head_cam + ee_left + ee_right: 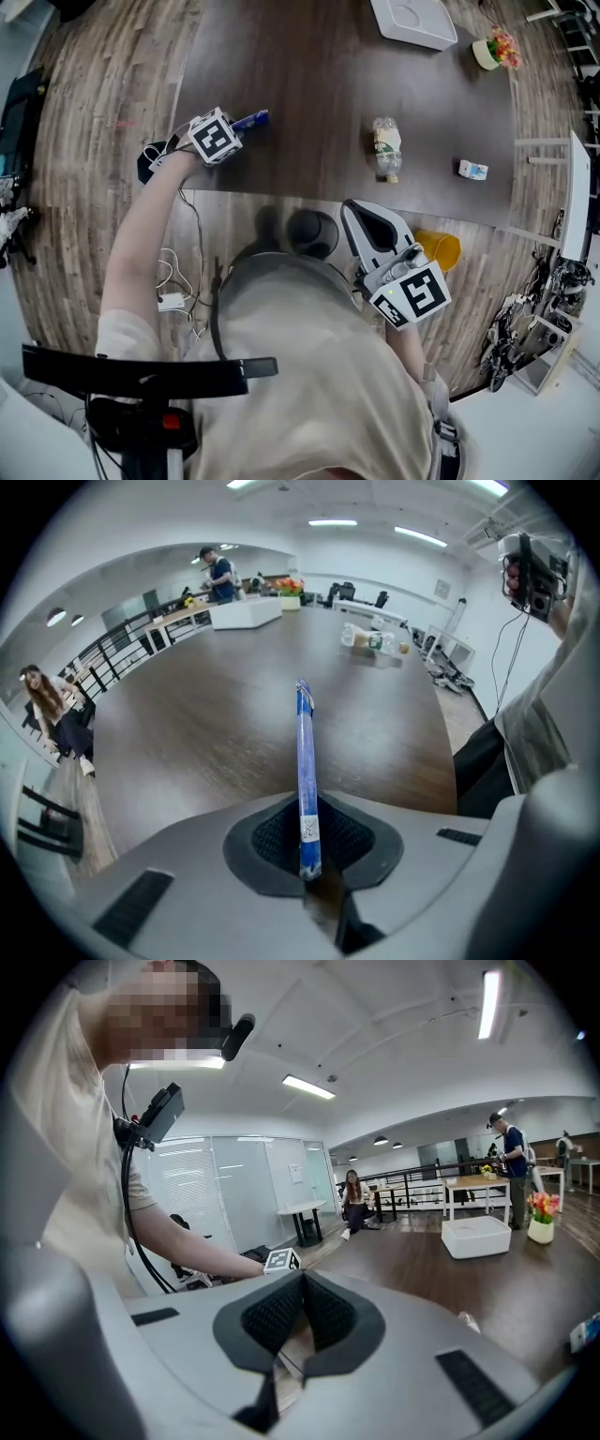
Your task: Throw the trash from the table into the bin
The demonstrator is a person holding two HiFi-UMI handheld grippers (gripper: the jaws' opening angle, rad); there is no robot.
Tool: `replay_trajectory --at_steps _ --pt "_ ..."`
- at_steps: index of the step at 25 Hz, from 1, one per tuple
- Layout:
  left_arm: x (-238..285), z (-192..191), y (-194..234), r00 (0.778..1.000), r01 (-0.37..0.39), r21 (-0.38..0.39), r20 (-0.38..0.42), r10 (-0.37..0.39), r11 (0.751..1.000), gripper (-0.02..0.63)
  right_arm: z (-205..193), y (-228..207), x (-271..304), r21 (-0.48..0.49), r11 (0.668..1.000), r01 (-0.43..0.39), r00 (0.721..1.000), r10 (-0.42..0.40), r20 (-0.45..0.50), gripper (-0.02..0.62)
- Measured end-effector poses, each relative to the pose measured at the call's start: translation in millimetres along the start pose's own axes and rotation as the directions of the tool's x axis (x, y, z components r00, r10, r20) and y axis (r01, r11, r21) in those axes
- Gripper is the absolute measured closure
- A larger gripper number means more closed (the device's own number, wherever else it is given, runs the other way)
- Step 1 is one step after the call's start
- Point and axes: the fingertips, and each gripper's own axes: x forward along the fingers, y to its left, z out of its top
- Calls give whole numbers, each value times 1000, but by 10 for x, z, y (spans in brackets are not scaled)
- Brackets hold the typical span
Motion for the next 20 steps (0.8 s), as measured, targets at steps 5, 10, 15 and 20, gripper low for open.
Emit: replay_trajectory --at_steps 5,10,15,20 --pt "-75 -84 88 999 -20 -162 47 28 987 571 -38 -1 -56 5 1000 20 1000 -20 -8 584" --pt "-166 -162 142 993 -38 -318 98 72 947 571 -52 35 -44 0 1000 7 1000 -7 -7 584" --pt "-242 -221 175 985 -35 -440 136 105 897 571 -58 62 -17 -2 1000 -6 1000 6 -5 584" --pt "-267 -246 202 980 -42 -466 152 126 884 572 -59 47 -38 -1 1000 4 1000 -4 3 584"
